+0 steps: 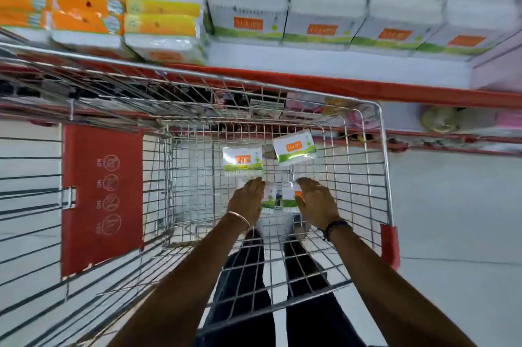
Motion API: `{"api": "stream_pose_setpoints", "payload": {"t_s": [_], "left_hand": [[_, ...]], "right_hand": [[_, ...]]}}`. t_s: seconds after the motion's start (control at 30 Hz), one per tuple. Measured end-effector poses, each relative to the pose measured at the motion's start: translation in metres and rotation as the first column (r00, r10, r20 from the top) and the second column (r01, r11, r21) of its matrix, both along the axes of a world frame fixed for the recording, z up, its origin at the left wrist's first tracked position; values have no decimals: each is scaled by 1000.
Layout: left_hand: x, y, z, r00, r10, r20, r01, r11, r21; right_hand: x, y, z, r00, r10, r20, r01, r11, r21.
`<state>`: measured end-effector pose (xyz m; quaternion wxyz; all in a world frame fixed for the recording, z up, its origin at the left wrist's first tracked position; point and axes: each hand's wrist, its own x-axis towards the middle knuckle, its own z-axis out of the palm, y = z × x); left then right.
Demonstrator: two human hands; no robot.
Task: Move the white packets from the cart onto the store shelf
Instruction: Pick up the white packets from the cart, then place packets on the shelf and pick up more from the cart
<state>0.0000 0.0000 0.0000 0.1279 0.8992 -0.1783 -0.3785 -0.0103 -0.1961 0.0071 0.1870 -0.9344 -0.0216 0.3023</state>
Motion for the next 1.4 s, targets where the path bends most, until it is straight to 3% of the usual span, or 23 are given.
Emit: {"api": "stream_pose_setpoints", "payload": {"t_s": [0.17, 0.23, 0.37, 0.7, 0.97, 1.2, 1.4], "left_hand": [[0, -3, -30, 988, -130, 86, 115, 979, 166], [-2, -4, -39, 972, -189, 141, 153, 960, 233], [3, -6, -40, 947, -168, 274, 113, 972, 207], [-8, -3, 3, 1000, 1, -5, -1, 993, 117], [18, 6, 88, 979, 123, 160, -132, 990, 44], [53, 7, 173, 922, 155, 354, -154, 988, -31], [95, 13, 243, 831, 195, 521, -154, 981, -122]], "right_hand": [[3, -3, -29, 988, 64, -143, -76, 994, -80], [4, -2, -33, 989, 84, -117, -97, 989, -108], [10, 1, -32, 995, 76, -64, -84, 986, -146], [3, -5, 1, 985, 99, -144, -107, 993, -46], [20, -8, 82, 999, -17, 39, 15, 999, 46], [54, -12, 174, 992, 20, 122, -27, 998, 58], [88, -17, 243, 944, 17, 329, -26, 999, 20]]}}
